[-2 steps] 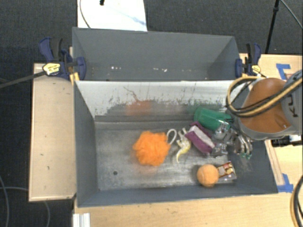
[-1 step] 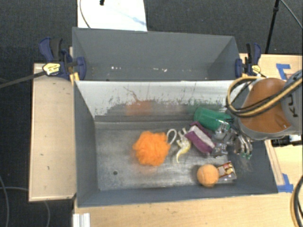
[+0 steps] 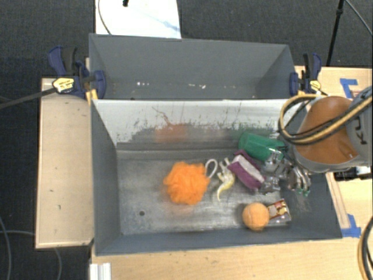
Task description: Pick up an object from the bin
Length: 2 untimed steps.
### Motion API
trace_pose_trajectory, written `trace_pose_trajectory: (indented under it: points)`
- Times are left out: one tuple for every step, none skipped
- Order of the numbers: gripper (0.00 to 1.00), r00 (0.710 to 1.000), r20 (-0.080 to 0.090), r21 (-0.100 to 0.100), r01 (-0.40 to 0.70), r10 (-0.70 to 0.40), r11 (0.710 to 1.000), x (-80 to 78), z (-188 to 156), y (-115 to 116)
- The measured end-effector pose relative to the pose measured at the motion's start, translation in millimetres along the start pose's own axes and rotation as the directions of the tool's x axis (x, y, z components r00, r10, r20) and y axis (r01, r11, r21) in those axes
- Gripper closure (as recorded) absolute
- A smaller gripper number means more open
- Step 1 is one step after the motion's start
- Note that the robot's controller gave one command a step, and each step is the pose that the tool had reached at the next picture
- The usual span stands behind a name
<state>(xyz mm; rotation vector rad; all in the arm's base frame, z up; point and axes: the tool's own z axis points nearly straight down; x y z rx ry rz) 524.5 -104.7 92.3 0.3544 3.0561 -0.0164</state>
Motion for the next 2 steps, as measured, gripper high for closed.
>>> trace_pose_trajectory:
  points:
    - [1.00, 1.000, 0.000, 0.000, 0.000, 0.000, 1.000, 0.0, 0.0, 0.0]
    - [1.00, 0.999, -0.050, -0.001, 0.019, -0.019, 1.000, -10.8, -14.1, 8.4]
